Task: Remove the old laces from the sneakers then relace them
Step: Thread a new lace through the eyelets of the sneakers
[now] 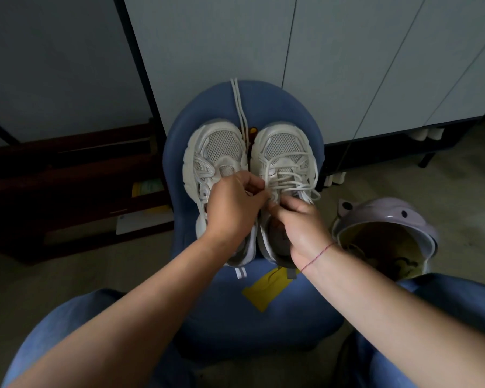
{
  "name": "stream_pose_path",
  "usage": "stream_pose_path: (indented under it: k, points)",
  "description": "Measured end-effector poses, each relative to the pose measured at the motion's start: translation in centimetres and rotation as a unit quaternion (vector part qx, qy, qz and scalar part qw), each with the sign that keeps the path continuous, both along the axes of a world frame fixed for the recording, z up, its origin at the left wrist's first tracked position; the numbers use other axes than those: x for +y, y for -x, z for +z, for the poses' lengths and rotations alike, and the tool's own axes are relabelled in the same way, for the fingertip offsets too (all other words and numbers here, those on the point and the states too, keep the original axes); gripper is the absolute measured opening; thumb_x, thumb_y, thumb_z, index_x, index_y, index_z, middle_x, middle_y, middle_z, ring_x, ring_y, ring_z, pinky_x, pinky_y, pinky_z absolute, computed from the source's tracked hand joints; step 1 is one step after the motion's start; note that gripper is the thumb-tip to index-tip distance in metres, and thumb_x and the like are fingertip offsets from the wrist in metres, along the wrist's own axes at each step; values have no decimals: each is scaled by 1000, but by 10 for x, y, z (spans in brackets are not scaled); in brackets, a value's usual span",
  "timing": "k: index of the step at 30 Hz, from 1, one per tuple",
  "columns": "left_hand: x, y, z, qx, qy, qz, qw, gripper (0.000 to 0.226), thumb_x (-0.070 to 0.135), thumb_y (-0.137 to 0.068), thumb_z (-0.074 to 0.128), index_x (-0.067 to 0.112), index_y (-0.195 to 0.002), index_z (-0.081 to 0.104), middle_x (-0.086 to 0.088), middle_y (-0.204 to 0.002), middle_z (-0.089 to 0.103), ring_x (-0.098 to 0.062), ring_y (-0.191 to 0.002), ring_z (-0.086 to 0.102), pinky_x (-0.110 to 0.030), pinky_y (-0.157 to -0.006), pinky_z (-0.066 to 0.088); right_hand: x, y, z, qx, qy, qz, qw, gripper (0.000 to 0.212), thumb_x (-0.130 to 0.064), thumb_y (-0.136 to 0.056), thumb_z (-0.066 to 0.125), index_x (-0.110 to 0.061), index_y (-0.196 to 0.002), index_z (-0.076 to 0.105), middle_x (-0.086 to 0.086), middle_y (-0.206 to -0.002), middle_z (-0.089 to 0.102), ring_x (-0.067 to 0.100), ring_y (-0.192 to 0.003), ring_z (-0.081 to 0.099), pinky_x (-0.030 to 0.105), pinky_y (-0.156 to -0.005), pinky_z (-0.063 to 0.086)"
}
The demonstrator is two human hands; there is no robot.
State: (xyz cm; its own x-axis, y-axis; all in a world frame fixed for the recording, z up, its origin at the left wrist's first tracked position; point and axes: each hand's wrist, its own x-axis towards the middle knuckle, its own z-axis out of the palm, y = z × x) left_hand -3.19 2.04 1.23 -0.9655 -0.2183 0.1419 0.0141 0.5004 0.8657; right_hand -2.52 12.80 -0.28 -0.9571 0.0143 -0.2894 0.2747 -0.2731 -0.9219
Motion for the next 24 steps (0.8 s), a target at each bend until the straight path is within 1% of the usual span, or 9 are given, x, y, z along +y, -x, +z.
stream_pose_path:
  k: [3,7,9,11,14,17,19,21,24]
  points:
    - [-1,-1,-2,3,4,-8,1000,7,22,-81,79,21,-83,72,10,-73,70,-7,-72,66,-30,-68,56,0,0,2,0,-11,6,1000,18,0,-91,57,-12,-92,71,15,-90,70,26,-87,66,38,-86,54]
    - [-5,2,-2,-4,37,-29,999,8,22,-85,76,15,-88,74,12,-72,65,2,-68,59,-9,-62,43,0,2,5,-23,23,-10,999,24,-2,-96,50,-11,-81,68,9,-78,68,20,-75,65,30,-73,55]
    - [-9,5,1,-11,57,-55,997,10,22,-89,72,13,-89,75,16,-67,60,6,-61,54,-5,-57,38,2,2,6,-23,32,-7,999,29,-4,-98,45,-12,-80,67,4,-74,70,15,-70,67,27,-70,56]
    - [-11,5,3,-18,74,-78,994,14,25,-92,68,13,-88,74,18,-64,58,6,-56,53,-9,-54,35,4,2,5,-13,-6,2,1000,31,-4,-98,45,-14,-79,67,0,-70,70,14,-69,66,25,-70,55]
    - [-10,3,6,-25,98,-102,990,25,37,-83,76,14,-87,69,8,-72,64,-2,-65,57,-15,-56,41,5,-1,4,-1,-70,2,998,25,-6,-96,51,-15,-78,66,4,-77,68,18,-75,65,28,-75,54]
    - [-10,1,5,-23,107,-106,988,32,38,-78,81,10,-89,68,2,-79,68,-12,-73,63,-22,-65,48,7,-2,4,5,-103,7,995,22,-4,-94,53,-14,-78,65,3,-77,67,15,-74,64,23,-70,53]
    - [-11,1,4,-15,107,-104,989,28,33,-81,78,8,-91,70,-1,-80,70,-15,-76,65,-30,-70,52,7,-2,3,13,-146,14,989,23,-7,-94,54,-16,-75,63,3,-74,66,17,-74,63,27,-71,53]
    - [-11,0,1,0,105,-95,990,21,28,-86,74,8,-93,71,-2,-82,71,-17,-79,66,-33,-73,53,7,-3,0,52,-240,26,969,24,-12,-94,56,-20,-72,60,0,-73,64,19,-77,61,35,-76,52]
    - [-11,-2,-1,14,72,-69,995,17,21,-89,71,9,-100,72,0,-85,72,-15,-82,67,-31,-76,54,9,-17,1,117,-353,84,924,18,-12,-93,54,-18,-77,57,-4,-74,60,16,-76,58,31,-71,46]
